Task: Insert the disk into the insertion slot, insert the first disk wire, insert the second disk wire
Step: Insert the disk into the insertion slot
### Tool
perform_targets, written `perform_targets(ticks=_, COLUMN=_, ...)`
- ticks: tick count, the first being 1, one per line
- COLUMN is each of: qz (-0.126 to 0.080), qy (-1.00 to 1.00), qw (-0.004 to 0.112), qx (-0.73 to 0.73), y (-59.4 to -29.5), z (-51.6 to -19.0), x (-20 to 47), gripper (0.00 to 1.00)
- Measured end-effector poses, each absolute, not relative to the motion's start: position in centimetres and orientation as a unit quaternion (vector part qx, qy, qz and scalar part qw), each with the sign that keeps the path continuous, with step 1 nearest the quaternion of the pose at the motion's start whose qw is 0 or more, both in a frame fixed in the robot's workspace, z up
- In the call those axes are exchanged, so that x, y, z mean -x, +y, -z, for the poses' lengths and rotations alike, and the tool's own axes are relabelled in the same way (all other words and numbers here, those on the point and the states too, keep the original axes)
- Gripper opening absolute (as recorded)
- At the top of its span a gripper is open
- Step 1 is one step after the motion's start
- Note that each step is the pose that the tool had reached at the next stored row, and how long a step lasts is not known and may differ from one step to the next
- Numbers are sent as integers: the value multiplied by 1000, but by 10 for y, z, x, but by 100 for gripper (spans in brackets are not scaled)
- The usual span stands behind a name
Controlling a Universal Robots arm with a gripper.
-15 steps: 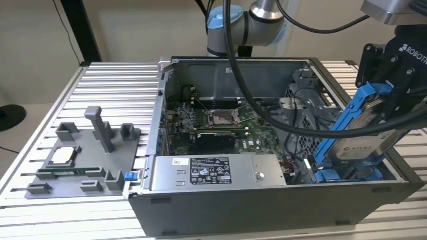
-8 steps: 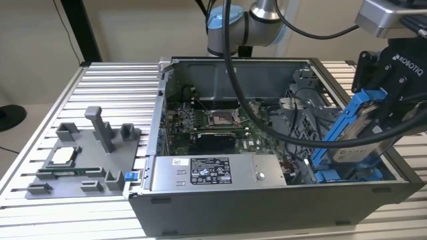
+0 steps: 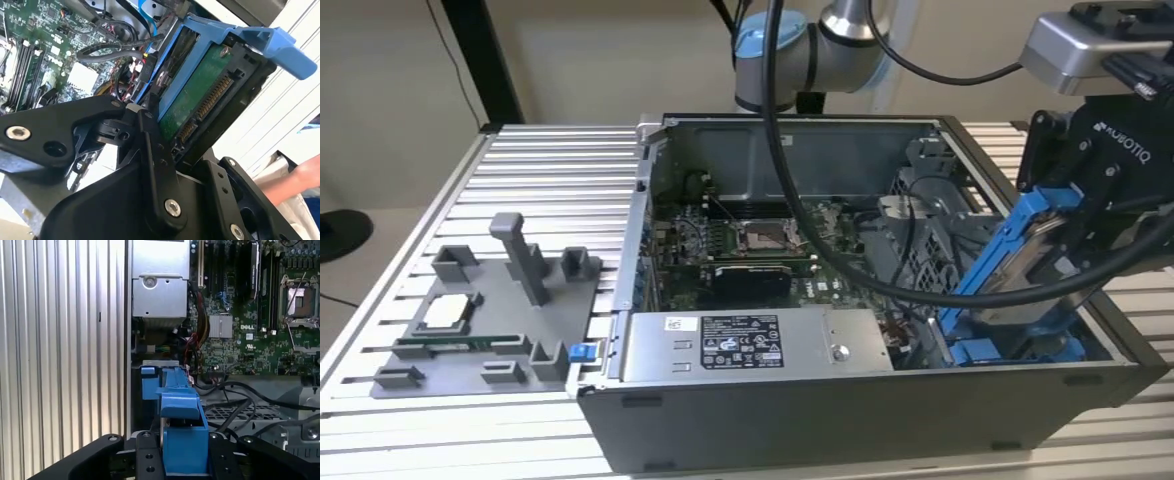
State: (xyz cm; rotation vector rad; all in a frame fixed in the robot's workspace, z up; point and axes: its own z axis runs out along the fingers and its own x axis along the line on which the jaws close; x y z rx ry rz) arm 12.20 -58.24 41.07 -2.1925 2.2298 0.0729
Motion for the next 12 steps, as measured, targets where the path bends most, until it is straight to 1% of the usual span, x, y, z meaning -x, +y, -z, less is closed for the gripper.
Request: perform_targets(ticks=12, qz=-25, qy=713, qw=9, qx=701, y=-582, z=-391, x=-122, gripper=0)
